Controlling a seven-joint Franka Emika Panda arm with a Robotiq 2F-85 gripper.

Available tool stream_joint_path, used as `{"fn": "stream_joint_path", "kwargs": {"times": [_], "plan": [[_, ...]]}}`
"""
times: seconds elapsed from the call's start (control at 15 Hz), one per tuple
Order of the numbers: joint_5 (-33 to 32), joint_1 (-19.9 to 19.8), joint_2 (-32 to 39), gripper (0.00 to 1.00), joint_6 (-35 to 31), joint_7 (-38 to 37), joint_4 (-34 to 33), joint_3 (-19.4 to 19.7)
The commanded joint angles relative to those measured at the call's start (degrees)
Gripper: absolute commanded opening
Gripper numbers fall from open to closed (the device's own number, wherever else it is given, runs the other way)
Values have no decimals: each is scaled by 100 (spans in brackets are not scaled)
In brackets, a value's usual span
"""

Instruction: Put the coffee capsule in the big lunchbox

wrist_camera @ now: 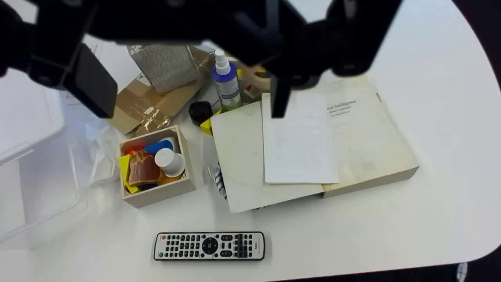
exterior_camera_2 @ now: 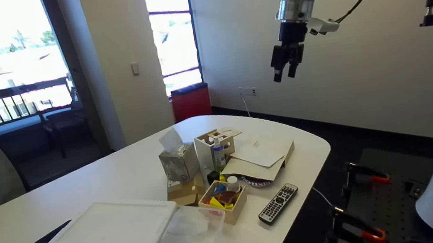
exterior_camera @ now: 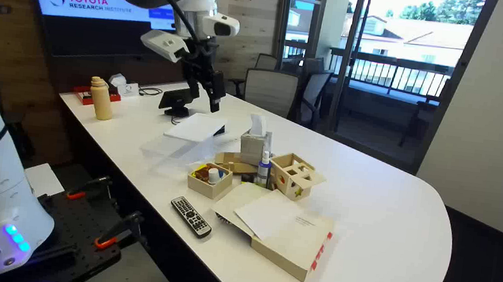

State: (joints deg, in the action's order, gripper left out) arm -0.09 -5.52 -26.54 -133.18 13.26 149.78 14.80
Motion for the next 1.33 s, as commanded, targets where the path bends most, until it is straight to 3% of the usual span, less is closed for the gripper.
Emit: {"fn": "stream_joint_path", "kwargs": {"times": [0.0,0.27,0.47,0.73,1.0,1.27], "plan": [[51,-83,8,100,15,37,-9,-82],[428,378,833,100,-541,-57,-173,-378],[587,674,1833,100,-1449,-246,-401,-796],[224,687,3320,100,-2266,-942,-942,-1280],[-421,765,4709,100,-2429,-1620,-1670,-1165],[-251,676,5622,100,-2427,-1572,-2272,-1184]]}}
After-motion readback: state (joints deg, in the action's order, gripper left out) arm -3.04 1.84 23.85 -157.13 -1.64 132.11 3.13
